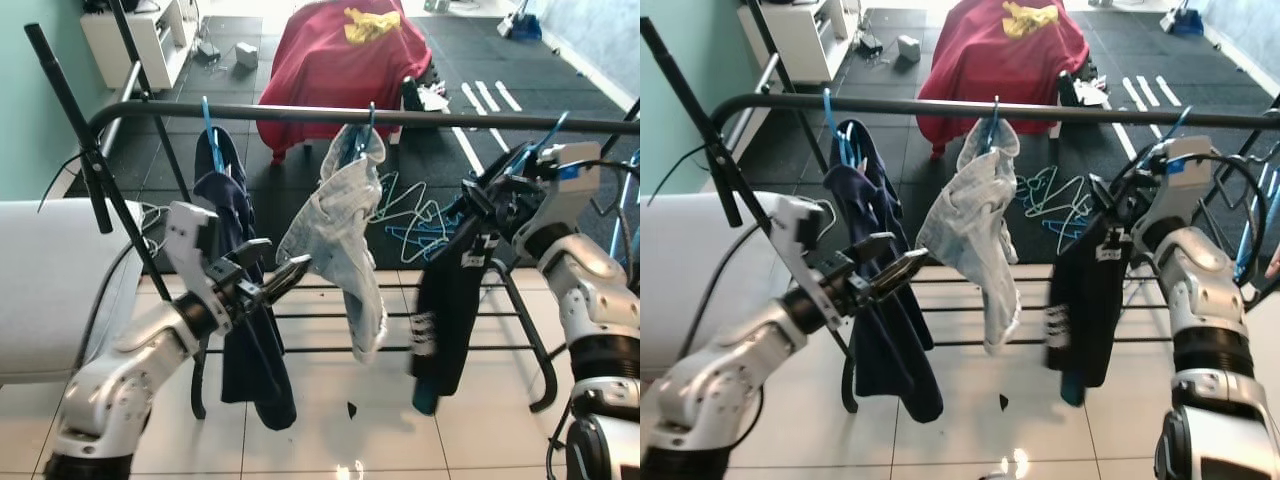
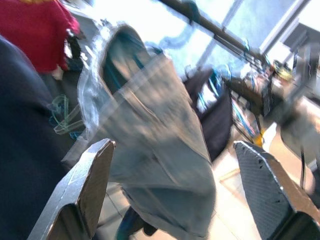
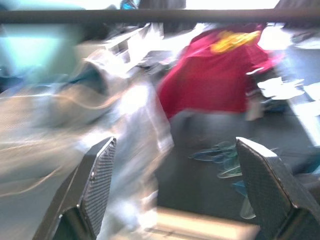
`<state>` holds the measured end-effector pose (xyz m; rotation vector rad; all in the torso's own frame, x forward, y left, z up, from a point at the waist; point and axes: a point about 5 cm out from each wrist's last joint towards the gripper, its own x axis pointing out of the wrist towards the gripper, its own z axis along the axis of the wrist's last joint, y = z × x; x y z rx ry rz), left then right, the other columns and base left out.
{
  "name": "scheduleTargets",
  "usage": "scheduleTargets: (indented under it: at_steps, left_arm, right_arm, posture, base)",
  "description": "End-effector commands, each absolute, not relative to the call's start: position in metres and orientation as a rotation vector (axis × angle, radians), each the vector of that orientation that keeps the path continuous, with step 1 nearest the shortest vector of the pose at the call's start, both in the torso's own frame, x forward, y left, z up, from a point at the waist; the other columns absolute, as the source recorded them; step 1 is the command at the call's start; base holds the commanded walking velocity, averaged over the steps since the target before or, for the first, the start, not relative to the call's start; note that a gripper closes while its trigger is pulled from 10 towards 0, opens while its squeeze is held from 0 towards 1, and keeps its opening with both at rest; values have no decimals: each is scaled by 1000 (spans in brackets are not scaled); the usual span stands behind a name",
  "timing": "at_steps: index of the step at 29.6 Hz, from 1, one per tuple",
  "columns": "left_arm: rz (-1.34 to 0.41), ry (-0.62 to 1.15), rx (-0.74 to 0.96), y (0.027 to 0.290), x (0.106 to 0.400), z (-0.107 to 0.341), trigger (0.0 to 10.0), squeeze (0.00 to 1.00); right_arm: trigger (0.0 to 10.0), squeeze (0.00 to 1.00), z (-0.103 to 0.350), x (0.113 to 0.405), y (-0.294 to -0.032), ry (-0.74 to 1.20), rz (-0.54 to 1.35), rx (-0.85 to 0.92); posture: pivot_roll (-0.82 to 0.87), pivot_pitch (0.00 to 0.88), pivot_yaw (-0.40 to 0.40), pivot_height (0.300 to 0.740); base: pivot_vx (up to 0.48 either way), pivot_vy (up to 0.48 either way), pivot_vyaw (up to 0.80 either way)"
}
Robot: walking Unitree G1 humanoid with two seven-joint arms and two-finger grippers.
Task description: Hang hanger
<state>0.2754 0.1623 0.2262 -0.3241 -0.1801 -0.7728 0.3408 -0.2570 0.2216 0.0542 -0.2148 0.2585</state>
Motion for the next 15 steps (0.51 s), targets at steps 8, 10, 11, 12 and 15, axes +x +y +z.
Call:
scheduleTargets:
  at_steps: [8, 10, 11, 12, 15]
  left_arm:
    - [-682, -180, -332, 138, 283, 231, 10000, 0]
    - [-658, -142, -273, 125, 287, 224, 10000, 0]
    - [-658, -142, -273, 125, 287, 224, 10000, 0]
    - [-633, -106, -217, 110, 292, 217, 10000, 0]
    - [-568, -63, -113, 88, 302, 210, 10000, 0]
  right_arm:
    - [10000, 188, 178, 310, -211, -98, 445, 97]
    - [10000, 0, 175, 308, -207, -91, 460, 108]
    - [10000, 0, 175, 308, -207, -91, 460, 108]
    - [10000, 0, 174, 306, -204, -87, 469, 118]
    - [10000, 0, 175, 301, -201, -81, 475, 138]
  posture:
    - [-58, 193, -19, 740]
    - [-64, 191, -17, 740]
    - [-64, 191, -17, 740]
    - [-65, 191, -17, 740]
    - [-66, 187, -17, 740]
  base:
    - [0, 0, 0]
    - [0, 0, 0]
    - [0, 0, 0]
    - [0, 0, 0]
    - [0, 0, 0]
